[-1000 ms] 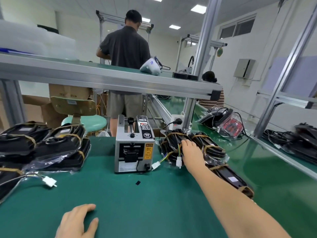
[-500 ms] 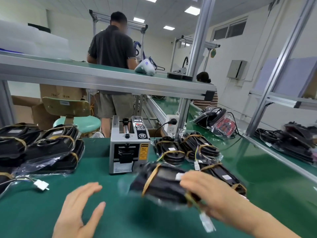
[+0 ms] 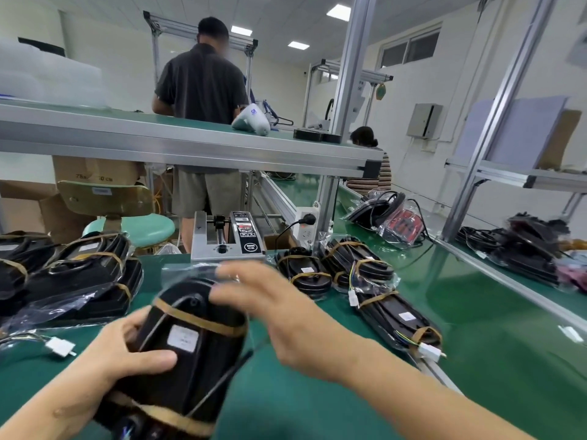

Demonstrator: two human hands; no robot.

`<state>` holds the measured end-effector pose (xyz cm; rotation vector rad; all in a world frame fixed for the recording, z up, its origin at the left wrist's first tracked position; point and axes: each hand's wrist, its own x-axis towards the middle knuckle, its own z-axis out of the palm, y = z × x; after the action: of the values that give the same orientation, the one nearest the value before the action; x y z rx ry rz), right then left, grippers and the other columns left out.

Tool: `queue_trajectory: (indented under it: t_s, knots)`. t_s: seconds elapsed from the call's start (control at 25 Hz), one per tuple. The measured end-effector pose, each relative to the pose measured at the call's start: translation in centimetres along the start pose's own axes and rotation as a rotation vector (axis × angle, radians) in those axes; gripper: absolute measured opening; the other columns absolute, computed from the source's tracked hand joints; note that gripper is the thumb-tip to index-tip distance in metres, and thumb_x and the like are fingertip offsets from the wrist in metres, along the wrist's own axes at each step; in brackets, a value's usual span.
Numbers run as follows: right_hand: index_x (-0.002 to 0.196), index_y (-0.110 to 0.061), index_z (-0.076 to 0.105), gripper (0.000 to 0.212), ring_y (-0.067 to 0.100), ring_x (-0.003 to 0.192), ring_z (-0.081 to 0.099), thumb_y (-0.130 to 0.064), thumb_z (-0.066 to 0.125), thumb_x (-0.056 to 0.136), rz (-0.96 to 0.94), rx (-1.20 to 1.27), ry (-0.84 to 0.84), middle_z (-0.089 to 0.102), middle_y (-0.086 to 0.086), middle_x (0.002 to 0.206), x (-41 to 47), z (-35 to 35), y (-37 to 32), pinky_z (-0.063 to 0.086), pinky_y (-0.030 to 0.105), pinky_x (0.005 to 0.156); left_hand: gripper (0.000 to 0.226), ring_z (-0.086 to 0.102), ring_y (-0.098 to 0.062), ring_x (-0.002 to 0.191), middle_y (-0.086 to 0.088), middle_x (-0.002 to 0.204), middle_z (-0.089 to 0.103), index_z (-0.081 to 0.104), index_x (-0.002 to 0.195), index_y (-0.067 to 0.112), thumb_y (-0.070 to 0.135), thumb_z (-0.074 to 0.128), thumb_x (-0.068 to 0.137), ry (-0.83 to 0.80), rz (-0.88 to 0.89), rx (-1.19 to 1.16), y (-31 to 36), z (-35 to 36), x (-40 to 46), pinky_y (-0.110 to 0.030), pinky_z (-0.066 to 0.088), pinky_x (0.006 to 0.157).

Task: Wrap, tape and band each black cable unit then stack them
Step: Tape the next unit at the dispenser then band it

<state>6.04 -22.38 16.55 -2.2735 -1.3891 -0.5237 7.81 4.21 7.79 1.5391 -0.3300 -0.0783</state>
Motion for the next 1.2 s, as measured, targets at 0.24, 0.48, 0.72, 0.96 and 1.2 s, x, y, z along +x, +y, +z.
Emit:
queue_trajectory:
  t_s: [0.24, 0.48, 0.72, 0.96, 1.2]
  knots:
    - [0.14, -0.034, 0.039, 0.062, -0.001, 0.125, 0.044, -0.044, 0.066, 0.086, 0.678, 0.7, 0.038, 0.049, -0.015, 0.137, 3.9, 4.6, 1.2, 0.036, 0.02, 0.101, 0.072, 0.067, 0.001, 0.076, 0.006, 0.087, 0.074, 0.067, 0.096, 0.033, 0.008, 0.085, 0.032, 0.402, 0.247, 0.137, -0.8, 2.0, -2.1, -0.006, 0.049, 0.071]
    - [0.077, -0.018, 0.067, 0.018, 0.009, 0.072, 0.057, -0.025, 0.059, 0.092, 0.708, 0.968, 0.002, 0.062, -0.003, 0.075, 6.8, 6.6, 1.4, 0.043, 0.027, 0.076, 0.069, 0.069, -0.012, 0.084, -0.004, 0.092, 0.073, 0.064, 0.095, 0.027, 0.002, 0.089, 0.035, 0.474, 0.263, 0.028, -1.4, 2.8, -3.7, -0.016, 0.053, 0.076]
    - [0.087, -0.012, 0.072, 0.011, 0.019, 0.079, 0.062, -0.021, 0.066, 0.085, 0.953, 1.115, -0.16, 0.068, 0.005, 0.085, 8.1, 8.5, 0.2, 0.047, 0.03, 0.078, 0.103, 0.044, -0.012, 0.13, 0.015, 0.141, 0.041, 0.034, 0.14, 0.039, 0.027, 0.085, 0.051, 0.398, 0.489, 0.658, 1.1, 2.0, -5.0, -0.025, 0.041, 0.102]
    - [0.077, -0.018, 0.067, 0.015, 0.011, 0.066, 0.059, -0.007, 0.062, 0.086, 1.025, 1.19, -0.095, 0.066, -0.002, 0.072, 8.0, 9.3, 0.7, 0.046, 0.023, 0.066, 0.07, 0.066, -0.006, 0.098, 0.01, 0.109, 0.069, 0.061, 0.11, 0.044, 0.033, 0.085, 0.045, 0.219, 0.325, 0.421, 2.5, 1.3, -5.8, -0.009, 0.046, 0.083]
    - [0.079, -0.014, 0.067, 0.011, 0.011, 0.056, 0.043, -0.014, 0.061, 0.089, 1.357, 0.905, 0.542, 0.054, -0.002, 0.062, 5.8, 10.8, 5.5, 0.033, 0.021, 0.055, 0.077, 0.063, 0.012, 0.077, 0.029, 0.084, 0.067, 0.06, 0.096, 0.053, 0.006, 0.094, 0.044, 0.641, 0.35, 0.483, 0.6, 3.0, -5.5, 0.005, 0.038, 0.074]
